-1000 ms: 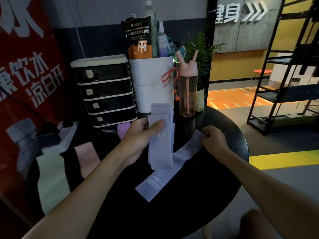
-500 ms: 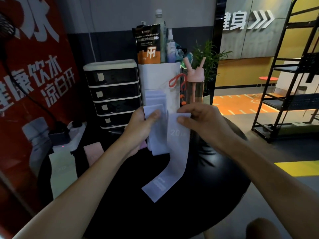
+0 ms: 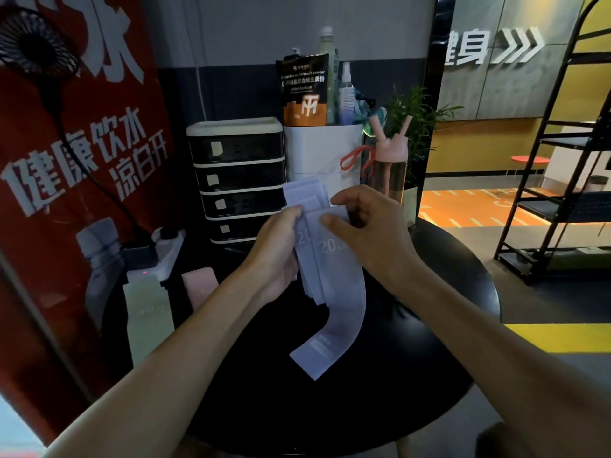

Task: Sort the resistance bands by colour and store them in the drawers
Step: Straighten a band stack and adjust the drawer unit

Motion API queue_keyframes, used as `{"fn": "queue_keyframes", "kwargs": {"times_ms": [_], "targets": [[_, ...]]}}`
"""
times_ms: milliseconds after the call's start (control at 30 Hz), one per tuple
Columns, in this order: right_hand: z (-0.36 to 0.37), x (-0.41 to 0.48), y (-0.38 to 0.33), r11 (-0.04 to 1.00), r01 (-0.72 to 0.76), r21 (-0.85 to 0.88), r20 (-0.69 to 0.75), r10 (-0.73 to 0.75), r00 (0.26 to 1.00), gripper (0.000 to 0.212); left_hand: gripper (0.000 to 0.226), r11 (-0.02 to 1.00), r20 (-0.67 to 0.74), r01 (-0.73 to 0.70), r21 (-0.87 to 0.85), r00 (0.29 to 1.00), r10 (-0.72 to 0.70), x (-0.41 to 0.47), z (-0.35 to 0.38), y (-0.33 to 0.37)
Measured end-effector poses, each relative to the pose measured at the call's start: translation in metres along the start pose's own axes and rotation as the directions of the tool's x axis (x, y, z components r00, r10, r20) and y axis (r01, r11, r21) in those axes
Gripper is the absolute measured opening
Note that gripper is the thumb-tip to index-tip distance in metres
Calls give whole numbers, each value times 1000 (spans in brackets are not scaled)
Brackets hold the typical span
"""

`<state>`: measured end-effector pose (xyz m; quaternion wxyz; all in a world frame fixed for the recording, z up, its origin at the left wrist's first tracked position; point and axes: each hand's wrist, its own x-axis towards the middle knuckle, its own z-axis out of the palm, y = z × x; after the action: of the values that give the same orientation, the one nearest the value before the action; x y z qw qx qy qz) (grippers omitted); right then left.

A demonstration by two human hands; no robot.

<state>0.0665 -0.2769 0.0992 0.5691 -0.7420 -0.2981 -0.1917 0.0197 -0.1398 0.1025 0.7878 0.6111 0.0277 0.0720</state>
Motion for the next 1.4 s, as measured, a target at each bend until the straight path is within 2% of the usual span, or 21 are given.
{"fn": "queue_keyframes", "kwargs": {"times_ms": [133, 267, 300, 400, 467, 567, 700, 800, 900, 1000, 1067, 1167, 1233, 1300, 1367, 1400], "targets": [[5, -1, -4, 999, 34, 2, -7, -34, 999, 10, 45, 999, -47, 17, 37, 999, -16, 1, -3, 0], [12, -1, -9, 998, 59, 21, 9, -59, 998, 9, 36, 996, -80, 28, 86, 997, -21, -1, -3, 2], [14, 0, -9, 998, 63, 25, 2, -63, 998, 9, 39, 996, -84, 35, 87, 996, -27, -2, -3, 3], [19, 3, -4, 998, 28, 51, -40, -26, 999, 9, 68, 997, -52, 46, 69, 998, -43, 0, -4, 2], [22, 5, -2, 996, -17, 87, -47, 21, 999, 11, 73, 999, -9, 34, 24, 999, -33, -2, -2, 4], [24, 5, -3, 989, -54, 138, -45, 61, 997, 10, 60, 1000, 66, 4, 6, 998, -4, -4, 0, 5], [24, 5, -4, 984, -76, 160, -41, 84, 996, 5, 52, 999, 82, 7, -32, 997, -4, -3, 1, 3], [24, 2, -5, 989, -67, 130, -39, 73, 997, 17, 46, 999, 53, 2, -46, 999, 0, -6, 3, 3], [23, -3, -8, 981, -54, 184, -34, 62, 998, 26, 46, 999, 41, -1, -50, 999, 3, -6, 5, 3], [25, -4, -9, 987, 5, 158, -96, 11, 995, 15, 47, 998, 44, -17, -52, 999, 19, -8, 8, 4], [25, -3, -10, 984, -4, 179, -129, 28, 991, 12, 46, 998, 100, -30, -53, 994, 35, -11, 8, 4], [24, -2, -11, 977, -18, 214, -163, 53, 985, 10, 38, 996, 151, -65, -67, 986, 75, -11, 6, 5], [25, -2, -12, 969, -24, 247, -169, 67, 983, 19, 32, 994, 165, -99, -53, 981, 106, -10, 6, 5], [24, -4, -13, 967, -25, 255, -151, 65, 986, 20, 30, 991, 148, -131, -24, 980, 133, -9, 6, 4], [20, -7, -12, 967, -25, 252, -121, 57, 991, 11, 29, 989, 89, -148, 0, 985, 147, -8, 5, 5], [18, -9, -11, 964, -40, 262, -102, 69, 992, 15, 29, 989, 45, -151, 4, 988, 150, -7, 4, 7]]}}
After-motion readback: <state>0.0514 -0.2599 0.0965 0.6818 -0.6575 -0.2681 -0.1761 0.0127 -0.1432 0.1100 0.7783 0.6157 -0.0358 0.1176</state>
